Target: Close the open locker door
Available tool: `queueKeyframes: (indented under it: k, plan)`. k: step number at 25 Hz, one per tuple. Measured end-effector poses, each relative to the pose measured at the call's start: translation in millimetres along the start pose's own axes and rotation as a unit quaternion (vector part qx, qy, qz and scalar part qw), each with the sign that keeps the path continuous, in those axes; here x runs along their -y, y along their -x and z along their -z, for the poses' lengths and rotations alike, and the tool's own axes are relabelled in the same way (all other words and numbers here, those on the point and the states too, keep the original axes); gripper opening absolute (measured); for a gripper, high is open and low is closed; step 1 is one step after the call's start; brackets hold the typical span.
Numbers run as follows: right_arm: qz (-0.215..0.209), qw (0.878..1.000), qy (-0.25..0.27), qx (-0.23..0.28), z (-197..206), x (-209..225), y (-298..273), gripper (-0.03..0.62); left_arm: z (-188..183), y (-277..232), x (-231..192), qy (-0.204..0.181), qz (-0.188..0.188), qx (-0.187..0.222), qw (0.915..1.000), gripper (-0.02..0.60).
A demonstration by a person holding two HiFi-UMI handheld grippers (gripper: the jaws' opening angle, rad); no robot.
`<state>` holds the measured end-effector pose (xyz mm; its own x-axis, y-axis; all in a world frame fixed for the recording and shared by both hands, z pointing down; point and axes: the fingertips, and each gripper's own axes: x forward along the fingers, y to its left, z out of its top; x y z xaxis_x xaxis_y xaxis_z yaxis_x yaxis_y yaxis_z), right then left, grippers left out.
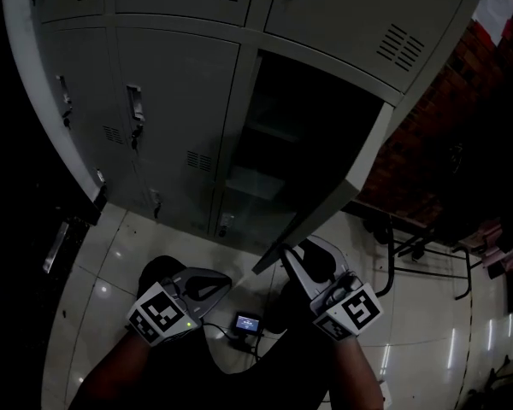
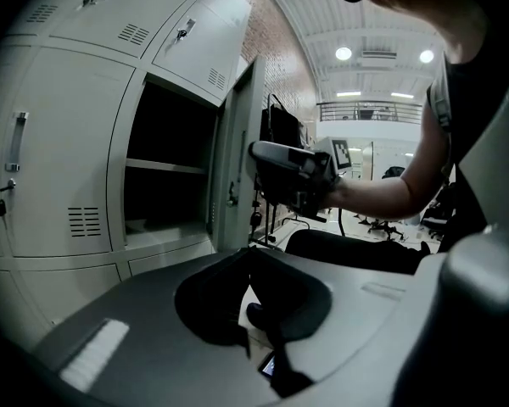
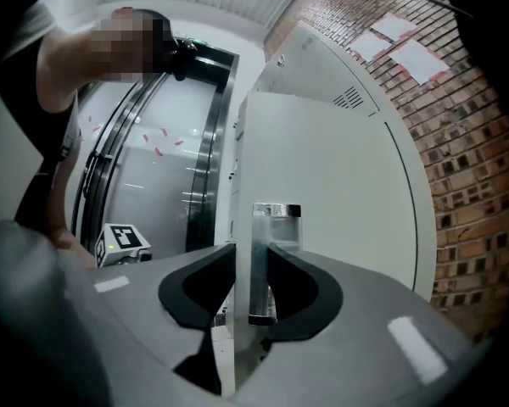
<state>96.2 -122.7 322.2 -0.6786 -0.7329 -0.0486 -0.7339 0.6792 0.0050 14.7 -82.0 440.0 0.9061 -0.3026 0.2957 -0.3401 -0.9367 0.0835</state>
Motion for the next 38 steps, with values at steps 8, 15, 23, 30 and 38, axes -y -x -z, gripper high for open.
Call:
queueKeyframes:
  k: [8, 15, 23, 30, 38]
  plan:
    - [0.042, 0.999, -0.007, -0.010, 2, 8, -68, 0.119, -3, 4, -1, 0.002, -0.003, 0.006, 1.0000, 0.012]
    - [0.065, 0.998, -0.007, -0.005, 3, 22, -114, 0.124, -3, 5, -1, 0.004, -0.001, 0.011, 0.9999, 0.012]
    - [0.128, 0.988, 0.063, -0.055, 11, 58, -166, 0.118, -5, 6, 0, 0.006, 0.002, 0.018, 0.9998, 0.012]
    - [0.165, 0.983, 0.042, -0.065, 14, 107, -183, 0.117, -9, 9, 1, 0.010, 0.011, 0.030, 0.9994, 0.012]
    - [0.182, 0.981, 0.034, -0.054, 13, 128, -182, 0.097, -7, 5, 1, 0.014, 0.014, 0.025, 0.9995, 0.012]
